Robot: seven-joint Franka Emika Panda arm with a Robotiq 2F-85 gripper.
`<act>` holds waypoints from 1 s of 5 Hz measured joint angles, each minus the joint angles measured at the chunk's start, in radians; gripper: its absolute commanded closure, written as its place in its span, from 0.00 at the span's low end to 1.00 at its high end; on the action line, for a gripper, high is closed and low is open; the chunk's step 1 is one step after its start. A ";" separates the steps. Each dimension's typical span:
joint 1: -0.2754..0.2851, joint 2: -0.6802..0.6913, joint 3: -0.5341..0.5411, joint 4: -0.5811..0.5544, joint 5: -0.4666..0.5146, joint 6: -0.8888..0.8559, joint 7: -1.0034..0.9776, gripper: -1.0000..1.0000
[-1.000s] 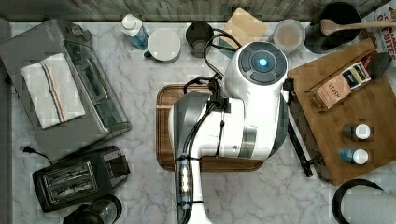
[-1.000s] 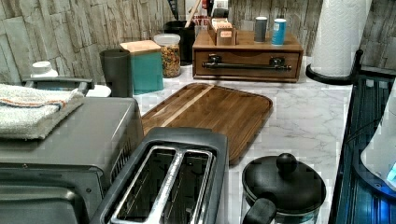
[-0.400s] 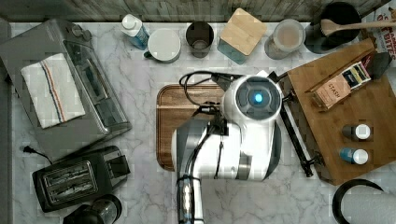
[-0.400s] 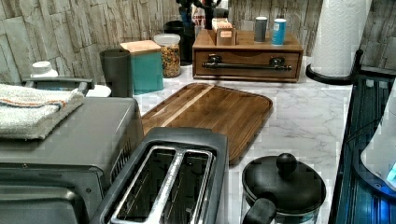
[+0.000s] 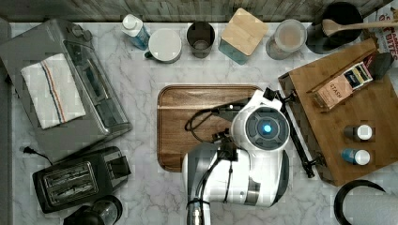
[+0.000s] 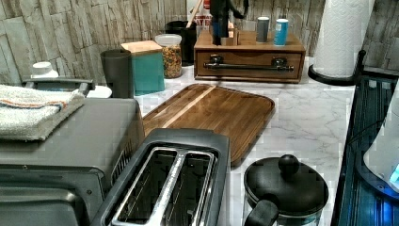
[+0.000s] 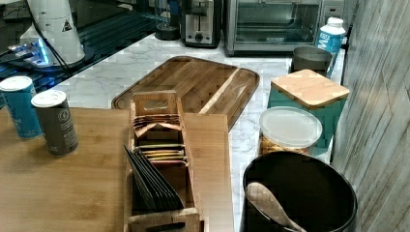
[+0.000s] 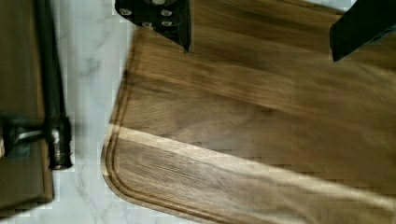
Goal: Open the drawer.
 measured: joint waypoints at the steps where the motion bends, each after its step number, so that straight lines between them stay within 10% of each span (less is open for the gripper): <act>1: -0.005 -0.002 -0.034 -0.045 -0.081 0.078 -0.117 0.00; 5: -0.169 0.031 -0.112 -0.148 -0.226 0.395 -0.255 0.00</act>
